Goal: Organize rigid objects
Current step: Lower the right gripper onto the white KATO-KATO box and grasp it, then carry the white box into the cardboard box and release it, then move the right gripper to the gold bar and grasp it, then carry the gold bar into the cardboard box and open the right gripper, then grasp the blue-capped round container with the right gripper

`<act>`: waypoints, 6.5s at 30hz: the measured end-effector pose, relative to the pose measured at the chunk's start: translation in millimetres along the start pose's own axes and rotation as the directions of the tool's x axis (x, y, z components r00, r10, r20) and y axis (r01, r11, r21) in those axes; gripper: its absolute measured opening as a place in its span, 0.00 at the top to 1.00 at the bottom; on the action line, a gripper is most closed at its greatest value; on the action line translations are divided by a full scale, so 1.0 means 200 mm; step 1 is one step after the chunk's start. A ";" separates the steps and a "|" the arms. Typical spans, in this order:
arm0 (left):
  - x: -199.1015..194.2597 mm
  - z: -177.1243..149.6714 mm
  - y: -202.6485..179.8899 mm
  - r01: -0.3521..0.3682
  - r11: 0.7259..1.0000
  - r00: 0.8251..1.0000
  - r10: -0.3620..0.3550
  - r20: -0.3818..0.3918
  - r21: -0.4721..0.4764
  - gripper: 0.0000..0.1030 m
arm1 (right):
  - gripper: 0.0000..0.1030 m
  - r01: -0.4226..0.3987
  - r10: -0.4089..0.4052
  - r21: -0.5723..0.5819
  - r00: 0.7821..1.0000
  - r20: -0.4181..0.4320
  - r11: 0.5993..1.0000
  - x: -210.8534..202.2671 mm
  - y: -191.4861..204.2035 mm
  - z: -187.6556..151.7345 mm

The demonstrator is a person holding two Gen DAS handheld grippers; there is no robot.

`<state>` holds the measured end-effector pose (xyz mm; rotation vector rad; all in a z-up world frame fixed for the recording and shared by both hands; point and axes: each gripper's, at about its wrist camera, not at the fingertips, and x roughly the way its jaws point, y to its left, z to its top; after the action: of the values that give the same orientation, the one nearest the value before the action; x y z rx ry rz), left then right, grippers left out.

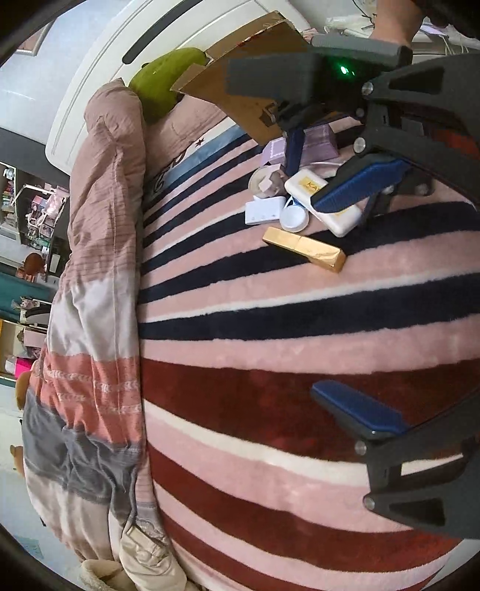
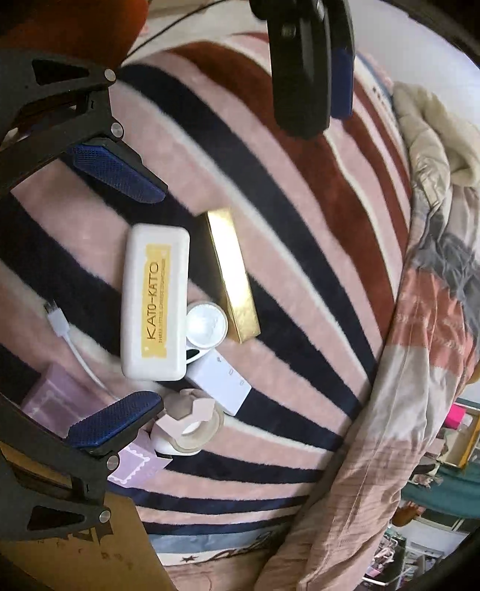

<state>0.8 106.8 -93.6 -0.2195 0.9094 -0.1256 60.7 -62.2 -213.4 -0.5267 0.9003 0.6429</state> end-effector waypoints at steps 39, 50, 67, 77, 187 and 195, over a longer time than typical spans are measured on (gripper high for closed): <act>0.15 0.54 -1.41 0.515 0.786 0.851 -0.420 -0.315 0.343 0.65 | 0.17 -0.013 -0.038 0.217 0.972 0.232 0.976 -0.99 -0.84 -0.18; 0.22 0.57 -1.43 0.406 0.844 0.903 -0.314 -0.292 0.349 0.38 | 0.16 0.031 -0.048 0.261 0.997 0.060 0.965 -0.85 -0.98 -0.29; -0.22 0.33 -0.44 -0.083 0.991 0.993 0.075 0.088 0.102 0.19 | 0.16 -0.154 0.147 0.012 0.961 0.233 0.988 -0.89 -0.34 0.00; -0.07 0.14 0.01 -0.107 0.994 0.994 0.108 0.021 -0.027 0.19 | 0.16 -0.322 0.321 0.058 0.947 0.032 0.945 -0.30 -0.01 0.15; 0.06 0.10 -0.09 0.004 1.000 1.000 -0.004 0.009 0.021 0.24 | 0.56 -0.089 0.096 -0.113 0.994 0.059 0.990 -0.23 0.04 0.00; 0.05 0.06 -0.03 -0.016 1.000 1.000 0.016 0.005 -0.007 0.24 | 0.56 0.041 -0.041 -0.038 0.999 0.010 0.998 -0.03 -0.07 0.02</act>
<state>16.1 100.8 -92.7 -0.2187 0.9061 -0.1076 70.6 -70.1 -204.8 -0.5743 0.8681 0.6256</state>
